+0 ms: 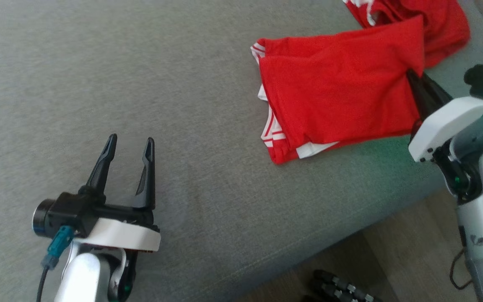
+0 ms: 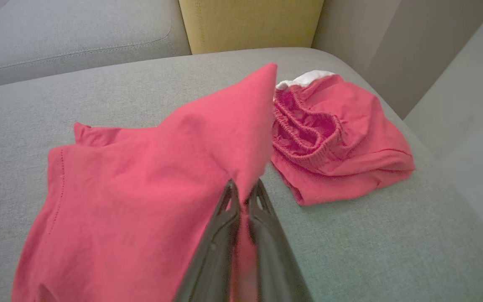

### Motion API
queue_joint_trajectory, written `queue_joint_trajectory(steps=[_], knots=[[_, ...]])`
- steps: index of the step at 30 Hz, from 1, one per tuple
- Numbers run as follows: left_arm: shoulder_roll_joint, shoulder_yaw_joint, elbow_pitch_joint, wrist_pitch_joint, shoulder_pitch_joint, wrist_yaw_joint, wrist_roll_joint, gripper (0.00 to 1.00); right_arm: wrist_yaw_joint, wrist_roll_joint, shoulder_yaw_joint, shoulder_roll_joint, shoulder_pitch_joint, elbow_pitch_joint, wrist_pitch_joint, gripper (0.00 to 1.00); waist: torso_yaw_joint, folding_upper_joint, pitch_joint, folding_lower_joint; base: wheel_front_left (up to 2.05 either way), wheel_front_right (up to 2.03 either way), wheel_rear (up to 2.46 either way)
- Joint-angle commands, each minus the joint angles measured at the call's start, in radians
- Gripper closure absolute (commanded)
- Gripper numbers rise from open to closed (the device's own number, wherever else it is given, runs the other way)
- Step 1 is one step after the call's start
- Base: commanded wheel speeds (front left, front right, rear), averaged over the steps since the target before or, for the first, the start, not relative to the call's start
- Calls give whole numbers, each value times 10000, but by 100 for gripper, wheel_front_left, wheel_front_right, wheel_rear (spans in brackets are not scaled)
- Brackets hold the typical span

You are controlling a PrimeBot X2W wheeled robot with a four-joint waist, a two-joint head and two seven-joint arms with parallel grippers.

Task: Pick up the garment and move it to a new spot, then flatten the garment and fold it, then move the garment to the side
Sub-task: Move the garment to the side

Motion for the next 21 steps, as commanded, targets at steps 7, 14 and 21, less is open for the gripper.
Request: queue_joint_trajectory(steps=[7,14,21], knots=[[117,189,-402,-120,-247,-57,147,0,65,-194,-113,-65,-640,92,-424,100,-188,0,256,0,0,0,0],[85,191,-517,-120,-191,-18,113,0,65,-637,-520,-211,-1686,785,-562,100,123,0,230,0,0,0,0],[9,119,-581,-120,-229,20,54,0,65,-1492,-1106,-757,-3017,2062,-582,100,501,0,244,0,0,0,0]])
